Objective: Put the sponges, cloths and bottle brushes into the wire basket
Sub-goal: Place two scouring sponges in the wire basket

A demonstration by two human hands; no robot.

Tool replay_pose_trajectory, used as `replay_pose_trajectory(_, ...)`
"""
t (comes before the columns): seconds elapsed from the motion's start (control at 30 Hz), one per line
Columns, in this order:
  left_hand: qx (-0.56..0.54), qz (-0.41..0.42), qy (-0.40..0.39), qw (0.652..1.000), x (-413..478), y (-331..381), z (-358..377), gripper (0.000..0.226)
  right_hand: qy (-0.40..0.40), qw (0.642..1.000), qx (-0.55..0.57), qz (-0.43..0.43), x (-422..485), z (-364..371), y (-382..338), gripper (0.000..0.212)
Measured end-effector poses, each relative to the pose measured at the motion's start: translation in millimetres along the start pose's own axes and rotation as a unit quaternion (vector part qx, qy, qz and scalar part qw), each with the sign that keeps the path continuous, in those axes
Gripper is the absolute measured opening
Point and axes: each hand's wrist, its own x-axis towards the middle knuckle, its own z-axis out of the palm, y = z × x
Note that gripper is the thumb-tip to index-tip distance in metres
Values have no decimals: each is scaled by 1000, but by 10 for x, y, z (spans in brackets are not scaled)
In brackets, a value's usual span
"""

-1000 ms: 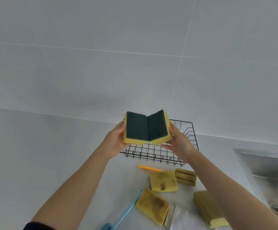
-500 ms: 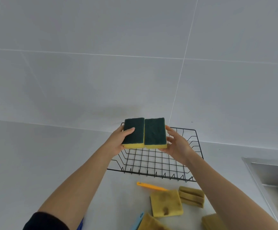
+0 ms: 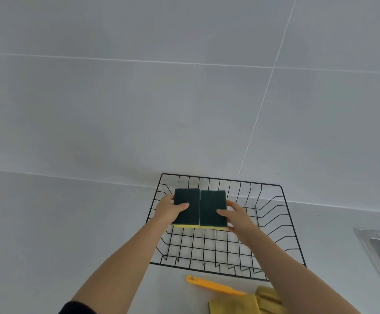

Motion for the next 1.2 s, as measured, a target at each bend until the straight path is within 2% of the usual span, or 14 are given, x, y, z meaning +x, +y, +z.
replay_pose_trajectory(0.2,109,33,53,992,219,-46,130,43,7,999,-39,10,260,59,61,47)
replay_pose_trajectory(0.6,164,70,106,978,368,-134,280,40,24,990,-138,-18,428,143,122,43)
replay_pose_trajectory(0.83,222,65,98,968,365,-126,313,38,27,991,-129,-20,411,117,131,43)
replay_pose_trajectory(1.2,275,49,49,959,353,-27,274,47,22,974,-223,-17,351,181,67,38)
